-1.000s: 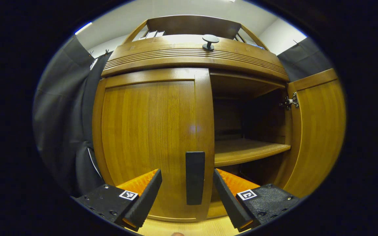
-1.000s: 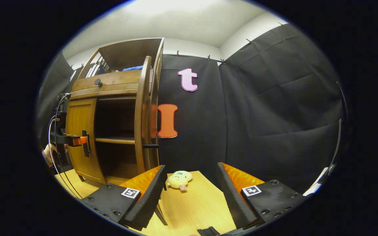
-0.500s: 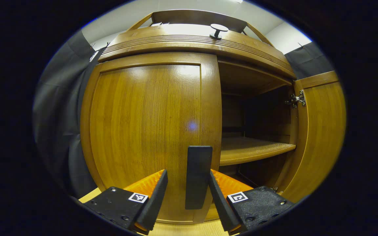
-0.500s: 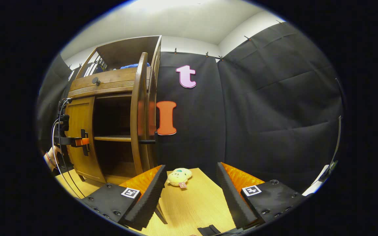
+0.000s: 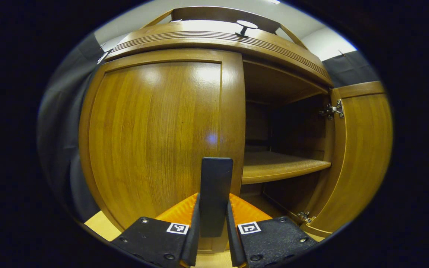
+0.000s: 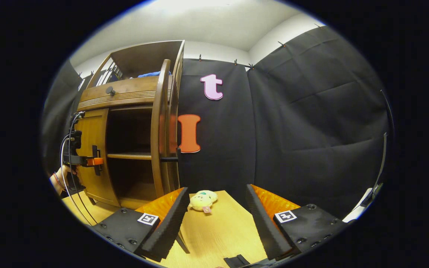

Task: Open the right door of the double-door shoe cabinet with the right hand, and open the left door with the left hand.

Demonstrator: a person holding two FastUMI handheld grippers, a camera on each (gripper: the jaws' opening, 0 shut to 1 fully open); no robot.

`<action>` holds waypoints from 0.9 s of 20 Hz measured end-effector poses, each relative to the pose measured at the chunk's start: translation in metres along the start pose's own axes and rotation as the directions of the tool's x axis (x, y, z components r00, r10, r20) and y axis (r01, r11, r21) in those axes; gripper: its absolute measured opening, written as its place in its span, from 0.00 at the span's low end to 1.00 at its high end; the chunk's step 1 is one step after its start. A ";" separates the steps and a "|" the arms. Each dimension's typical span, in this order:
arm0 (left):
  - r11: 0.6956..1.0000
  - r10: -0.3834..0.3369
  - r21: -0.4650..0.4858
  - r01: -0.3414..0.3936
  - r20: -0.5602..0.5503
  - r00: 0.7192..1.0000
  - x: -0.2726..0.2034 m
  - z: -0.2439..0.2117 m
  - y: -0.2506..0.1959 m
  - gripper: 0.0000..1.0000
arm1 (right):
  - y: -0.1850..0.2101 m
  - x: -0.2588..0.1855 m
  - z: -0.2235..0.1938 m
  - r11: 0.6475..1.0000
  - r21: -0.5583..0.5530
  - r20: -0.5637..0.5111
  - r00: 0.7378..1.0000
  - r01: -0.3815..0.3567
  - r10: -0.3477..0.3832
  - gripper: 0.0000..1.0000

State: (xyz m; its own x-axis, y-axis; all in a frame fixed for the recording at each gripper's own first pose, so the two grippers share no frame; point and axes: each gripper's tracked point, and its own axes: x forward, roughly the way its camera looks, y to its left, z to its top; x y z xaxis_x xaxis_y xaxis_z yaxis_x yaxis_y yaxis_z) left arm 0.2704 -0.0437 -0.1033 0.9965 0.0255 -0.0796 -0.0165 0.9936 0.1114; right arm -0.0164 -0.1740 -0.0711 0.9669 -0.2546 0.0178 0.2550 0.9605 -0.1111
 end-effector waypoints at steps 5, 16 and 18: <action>1.000 -0.018 -0.022 0.018 0.008 1.000 -0.005 0.003 0.000 0.28 | 0.004 -0.003 0.003 1.000 -0.005 0.009 1.000 0.000 0.000 0.98; 0.995 -0.093 -0.027 0.092 -0.019 0.995 -0.054 0.002 0.004 0.23 | 0.033 -0.013 0.009 1.000 0.003 0.004 1.000 -0.019 0.019 0.98; 0.993 -0.115 -0.030 0.114 -0.018 0.993 -0.066 0.002 0.006 0.22 | 0.041 -0.015 0.014 1.000 -0.003 0.011 1.000 -0.024 0.024 1.00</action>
State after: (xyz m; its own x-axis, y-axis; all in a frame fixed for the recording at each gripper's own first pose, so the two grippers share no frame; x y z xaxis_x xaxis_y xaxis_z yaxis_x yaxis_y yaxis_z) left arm 0.2047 -0.0399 -0.0952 0.9902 -0.0865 -0.1098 0.0947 0.9929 0.0715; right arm -0.0199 -0.1295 -0.0622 0.9727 -0.2305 0.0257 0.2319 0.9660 -0.1146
